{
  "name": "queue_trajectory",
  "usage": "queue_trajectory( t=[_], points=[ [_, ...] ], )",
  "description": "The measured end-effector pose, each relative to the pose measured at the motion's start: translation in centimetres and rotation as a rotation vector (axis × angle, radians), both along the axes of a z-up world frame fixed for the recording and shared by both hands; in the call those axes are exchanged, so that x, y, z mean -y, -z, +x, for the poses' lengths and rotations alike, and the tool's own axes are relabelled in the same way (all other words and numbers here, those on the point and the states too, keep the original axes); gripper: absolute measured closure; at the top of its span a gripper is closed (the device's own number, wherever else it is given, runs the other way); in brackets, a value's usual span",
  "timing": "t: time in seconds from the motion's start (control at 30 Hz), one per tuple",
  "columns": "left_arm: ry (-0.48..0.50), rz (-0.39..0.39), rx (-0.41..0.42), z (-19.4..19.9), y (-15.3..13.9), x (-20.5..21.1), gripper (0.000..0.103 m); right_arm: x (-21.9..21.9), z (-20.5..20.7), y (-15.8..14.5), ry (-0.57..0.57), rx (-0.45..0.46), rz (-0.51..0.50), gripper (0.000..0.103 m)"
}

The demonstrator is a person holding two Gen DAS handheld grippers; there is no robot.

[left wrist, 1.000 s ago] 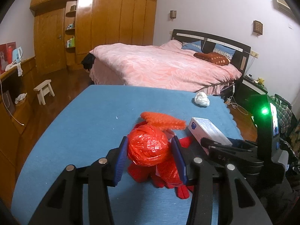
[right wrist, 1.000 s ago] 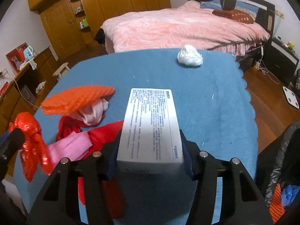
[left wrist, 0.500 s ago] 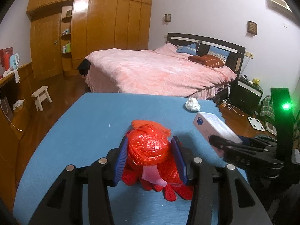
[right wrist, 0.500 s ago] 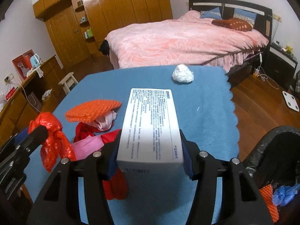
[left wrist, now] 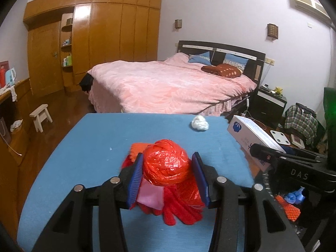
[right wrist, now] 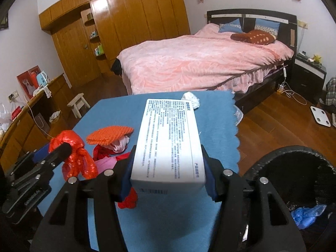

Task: Collect trash
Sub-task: 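Carry the red bag and white box over the bin with both tools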

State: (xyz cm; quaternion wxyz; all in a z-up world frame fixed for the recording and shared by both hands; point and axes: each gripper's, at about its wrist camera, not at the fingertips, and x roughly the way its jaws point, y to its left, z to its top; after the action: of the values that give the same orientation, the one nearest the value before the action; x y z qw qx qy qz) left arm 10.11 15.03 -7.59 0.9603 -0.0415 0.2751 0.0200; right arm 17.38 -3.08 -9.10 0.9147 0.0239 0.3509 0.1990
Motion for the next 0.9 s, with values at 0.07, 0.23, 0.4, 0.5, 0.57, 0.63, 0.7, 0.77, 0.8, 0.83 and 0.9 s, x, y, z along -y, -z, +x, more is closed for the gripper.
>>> queue_trajectory(
  t=[0.07, 0.23, 0.4, 0.5, 0.57, 0.63, 0.7, 0.77, 0.8, 0.83, 0.9],
  points=[
    [0.014, -0.002, 0.003, -0.1, -0.3, 0.8, 0.057, 0.7, -0.5, -0.5, 0.007, 0.008, 0.002, 0.049],
    [0.051, -0.008, 0.012, -0.3, -0.9, 2.7, 0.057, 2.6, -1.9, -1.3, 0.030, 0.023, 0.007, 0.049],
    [0.094, -0.008, 0.023, -0.4, -1.5, 4.8, 0.057, 4.7, -2.9, -1.9, 0.062, 0.034, 0.002, 0.049],
    [0.118, -0.008, 0.028, -0.3, -1.7, 6.0, 0.057, 6.0, -3.6, -2.2, 0.081, 0.042, -0.003, 0.049],
    [0.134, -0.008, 0.033, -0.4, -1.9, 6.9, 0.057, 7.1, -4.0, -2.5, 0.097, 0.046, -0.003, 0.049],
    [0.151, -0.007, 0.036, -0.3, -2.0, 7.7, 0.057, 8.1, -4.3, -2.6, 0.109, 0.050, -0.006, 0.049],
    [0.169, -0.004, 0.038, -0.2, -2.2, 8.6, 0.057, 9.1, -4.7, -2.8, 0.125, 0.055, -0.008, 0.049],
    [0.187, -0.002, 0.041, -0.1, -2.3, 9.6, 0.057, 10.1, -5.0, -2.9, 0.138, 0.058, -0.008, 0.049],
    [0.197, -0.002, 0.042, -0.1, -2.4, 10.2, 0.057, 10.6, -5.2, -2.9, 0.146, 0.060, -0.009, 0.049],
    [0.206, -0.002, 0.043, 0.0, -2.5, 10.7, 0.057, 11.0, -5.4, -2.9, 0.153, 0.061, -0.010, 0.049],
    [0.221, -0.001, 0.045, 0.0, -2.6, 11.6, 0.057, 12.0, -5.7, -2.9, 0.168, 0.062, -0.008, 0.049]
  ],
)
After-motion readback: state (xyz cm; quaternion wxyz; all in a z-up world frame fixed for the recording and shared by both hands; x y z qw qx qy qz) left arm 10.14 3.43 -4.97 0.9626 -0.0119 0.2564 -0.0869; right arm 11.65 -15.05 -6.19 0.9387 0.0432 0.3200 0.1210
